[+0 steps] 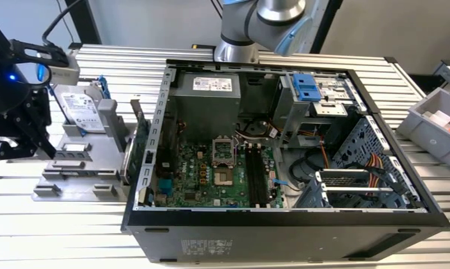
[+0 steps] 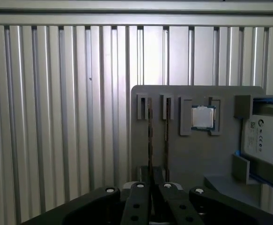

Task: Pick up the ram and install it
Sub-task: 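Pick up the ram and move it above insertion slot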

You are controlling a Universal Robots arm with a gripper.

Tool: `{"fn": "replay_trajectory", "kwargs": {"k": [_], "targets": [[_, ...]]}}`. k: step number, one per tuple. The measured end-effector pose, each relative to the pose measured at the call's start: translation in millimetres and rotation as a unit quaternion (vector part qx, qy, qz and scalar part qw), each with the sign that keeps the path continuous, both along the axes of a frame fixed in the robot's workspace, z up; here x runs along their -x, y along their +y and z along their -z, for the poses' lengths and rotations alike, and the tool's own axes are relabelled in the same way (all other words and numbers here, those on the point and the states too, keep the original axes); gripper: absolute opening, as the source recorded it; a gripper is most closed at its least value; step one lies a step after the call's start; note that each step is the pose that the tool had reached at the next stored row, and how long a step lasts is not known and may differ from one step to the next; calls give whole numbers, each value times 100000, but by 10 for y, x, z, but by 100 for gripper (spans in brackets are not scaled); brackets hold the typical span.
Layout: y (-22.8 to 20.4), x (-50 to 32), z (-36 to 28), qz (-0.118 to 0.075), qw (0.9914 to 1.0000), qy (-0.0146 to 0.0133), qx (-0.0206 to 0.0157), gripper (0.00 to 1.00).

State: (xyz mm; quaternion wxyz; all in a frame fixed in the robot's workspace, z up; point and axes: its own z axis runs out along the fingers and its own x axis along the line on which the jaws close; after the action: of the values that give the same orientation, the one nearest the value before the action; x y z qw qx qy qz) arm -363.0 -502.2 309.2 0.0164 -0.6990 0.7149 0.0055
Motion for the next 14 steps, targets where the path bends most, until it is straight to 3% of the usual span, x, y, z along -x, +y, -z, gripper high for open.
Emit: {"fn": "replay_trajectory", "kwargs": {"k": [14], "targets": [[0, 0, -98, 51, 100000, -4, -2, 0]]}}
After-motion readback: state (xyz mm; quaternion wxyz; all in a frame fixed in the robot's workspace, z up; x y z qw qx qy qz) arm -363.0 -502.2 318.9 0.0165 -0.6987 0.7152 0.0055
